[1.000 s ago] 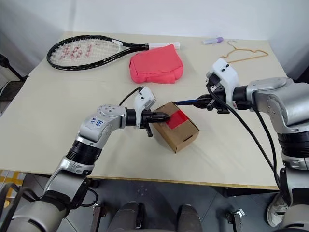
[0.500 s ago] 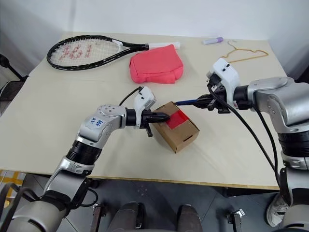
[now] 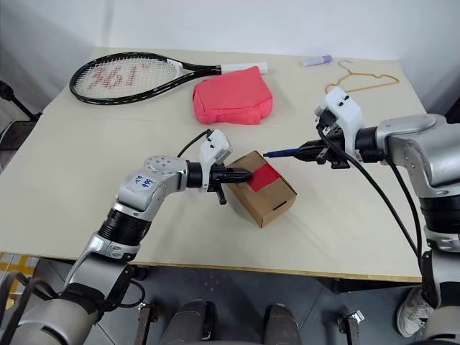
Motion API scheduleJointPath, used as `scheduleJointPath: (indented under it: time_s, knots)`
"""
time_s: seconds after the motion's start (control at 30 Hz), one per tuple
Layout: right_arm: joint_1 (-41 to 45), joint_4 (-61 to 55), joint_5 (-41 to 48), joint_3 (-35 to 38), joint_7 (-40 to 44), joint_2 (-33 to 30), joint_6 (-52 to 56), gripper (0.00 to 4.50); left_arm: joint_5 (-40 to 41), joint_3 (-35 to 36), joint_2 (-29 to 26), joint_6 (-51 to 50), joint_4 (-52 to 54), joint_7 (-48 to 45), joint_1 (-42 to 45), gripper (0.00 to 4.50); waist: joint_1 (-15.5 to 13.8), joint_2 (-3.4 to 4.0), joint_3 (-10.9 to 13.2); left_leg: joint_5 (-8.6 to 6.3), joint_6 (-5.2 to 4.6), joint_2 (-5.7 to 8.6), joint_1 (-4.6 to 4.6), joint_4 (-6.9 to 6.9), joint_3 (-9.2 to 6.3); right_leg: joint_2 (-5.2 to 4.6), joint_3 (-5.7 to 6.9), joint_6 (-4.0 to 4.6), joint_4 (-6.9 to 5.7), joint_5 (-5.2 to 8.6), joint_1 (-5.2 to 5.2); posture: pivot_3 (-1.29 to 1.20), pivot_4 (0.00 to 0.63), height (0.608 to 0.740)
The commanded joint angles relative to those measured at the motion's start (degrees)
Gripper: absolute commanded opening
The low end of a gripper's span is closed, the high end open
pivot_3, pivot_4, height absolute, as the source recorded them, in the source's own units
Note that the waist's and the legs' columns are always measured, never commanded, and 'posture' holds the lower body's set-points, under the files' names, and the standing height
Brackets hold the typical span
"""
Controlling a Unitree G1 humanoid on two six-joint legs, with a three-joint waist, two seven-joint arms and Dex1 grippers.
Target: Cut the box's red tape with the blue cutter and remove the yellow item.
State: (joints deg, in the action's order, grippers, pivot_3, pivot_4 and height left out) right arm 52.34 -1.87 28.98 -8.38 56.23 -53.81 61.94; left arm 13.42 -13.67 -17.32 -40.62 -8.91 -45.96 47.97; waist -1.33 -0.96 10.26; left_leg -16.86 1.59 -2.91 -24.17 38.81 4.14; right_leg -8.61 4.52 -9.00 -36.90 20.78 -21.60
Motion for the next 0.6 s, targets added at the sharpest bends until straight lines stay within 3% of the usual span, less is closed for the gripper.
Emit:
scheduleJointPath:
  time_s: [0.03, 0.33, 0.6]
  knots:
    - [0.6, -1.2, 0.3, 2.0, 0.1, 0.3, -0.1, 0.15, -0.6, -1.3, -0.3, -1.0, 0.9, -0.4, -1.0, 0.00, 0.0, 0.00, 0.0, 0.00, 0.00, 0.00, 0.00, 0.01, 0.00, 0.00, 0.00, 0.00, -0.01, 0.00, 0.00, 0.00, 0.150, 0.740]
    - [5.9, 1.5, -0.8, 3.0, -0.2, 0.8, -0.9, 0.15, -0.5, -1.2, -0.5, -1.5, 1.7, -0.1, -1.6, 0.00, 0.0, 0.00, 0.0, 0.00, 0.00, -0.01, 0.00, 0.01, -0.01, 0.00, 0.00, 0.00, -0.03, 0.00, 0.00, 0.00, 0.150, 0.740]
    - [2.4, -0.7, -1.0, 2.3, -0.9, 1.7, -0.2, 0.15, -0.5, -1.3, -0.2, -1.3, 1.4, -0.2, -1.3, 0.00, 0.0, 0.00, 0.0, 0.00, 0.00, 0.00, -0.01, 0.03, -0.01, 0.00, 0.00, 0.00, -0.04, 0.00, 0.00, 0.00, 0.150, 0.740]
